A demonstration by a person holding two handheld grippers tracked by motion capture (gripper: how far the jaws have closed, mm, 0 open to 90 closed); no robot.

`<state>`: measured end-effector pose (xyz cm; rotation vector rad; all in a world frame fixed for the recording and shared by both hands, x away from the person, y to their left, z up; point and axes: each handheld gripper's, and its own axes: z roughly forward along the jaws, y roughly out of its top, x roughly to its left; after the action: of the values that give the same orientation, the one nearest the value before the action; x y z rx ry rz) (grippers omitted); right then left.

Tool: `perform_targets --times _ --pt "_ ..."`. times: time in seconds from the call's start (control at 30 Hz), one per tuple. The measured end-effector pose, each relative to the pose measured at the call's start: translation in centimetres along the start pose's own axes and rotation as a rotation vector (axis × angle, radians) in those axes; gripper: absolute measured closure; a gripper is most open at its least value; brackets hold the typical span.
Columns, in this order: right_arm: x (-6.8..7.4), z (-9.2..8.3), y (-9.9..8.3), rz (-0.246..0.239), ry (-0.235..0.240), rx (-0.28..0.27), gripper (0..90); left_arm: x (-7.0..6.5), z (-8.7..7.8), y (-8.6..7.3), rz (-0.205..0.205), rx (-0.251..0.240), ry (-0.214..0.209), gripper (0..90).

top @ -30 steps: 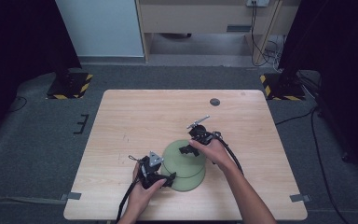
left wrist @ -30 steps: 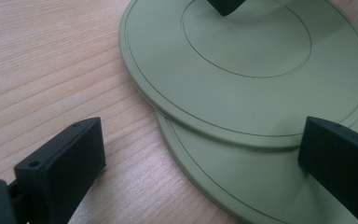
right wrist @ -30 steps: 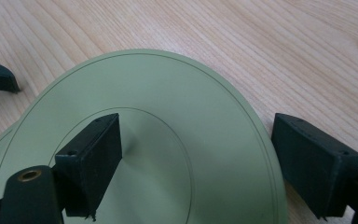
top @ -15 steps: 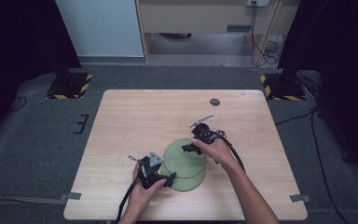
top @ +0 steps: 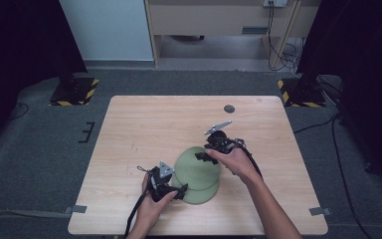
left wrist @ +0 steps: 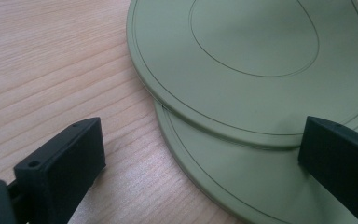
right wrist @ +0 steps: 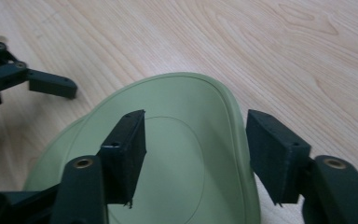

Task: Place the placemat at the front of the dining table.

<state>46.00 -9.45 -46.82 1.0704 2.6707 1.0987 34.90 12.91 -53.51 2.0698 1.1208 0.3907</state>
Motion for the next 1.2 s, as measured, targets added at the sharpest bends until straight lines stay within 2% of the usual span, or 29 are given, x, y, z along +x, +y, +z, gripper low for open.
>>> perform_targets --times 0.17,0.27,0.43,0.77,0.93,1.03,1.2 --pt "0.3 -0.2 -0.2 -0.033 0.013 0.019 47.2 0.0 0.0 0.0 -0.003 0.002 0.001 0.0" --pt "0.1 -0.1 -0.2 -0.027 0.01 0.024 50.9 0.0 0.0 0.0 -0.004 0.0 0.001 0.0" --pt "-0.2 0.1 -0.4 -0.025 -0.011 0.046 60.7 0.1 0.0 0.0 -0.012 0.004 -0.004 0.0" --pt "-0.6 -0.1 -0.4 -0.027 -0.05 0.032 85.1 -0.1 0.0 -0.1 -0.012 0.001 0.005 0.0" --pt "-0.8 -0.2 -0.3 -0.033 -0.067 0.025 85.4 -0.2 -0.2 -0.1 -0.009 -0.004 0.012 0.7" --pt "-0.9 -0.4 -0.2 -0.016 -0.066 0.011 85.5 -0.2 -0.3 -0.1 -0.011 -0.006 0.011 1.9" --pt "-1.1 -0.7 -0.2 -0.01 -0.069 0.0 85.7 0.0 -0.5 -0.1 -0.013 -0.013 0.033 3.8"
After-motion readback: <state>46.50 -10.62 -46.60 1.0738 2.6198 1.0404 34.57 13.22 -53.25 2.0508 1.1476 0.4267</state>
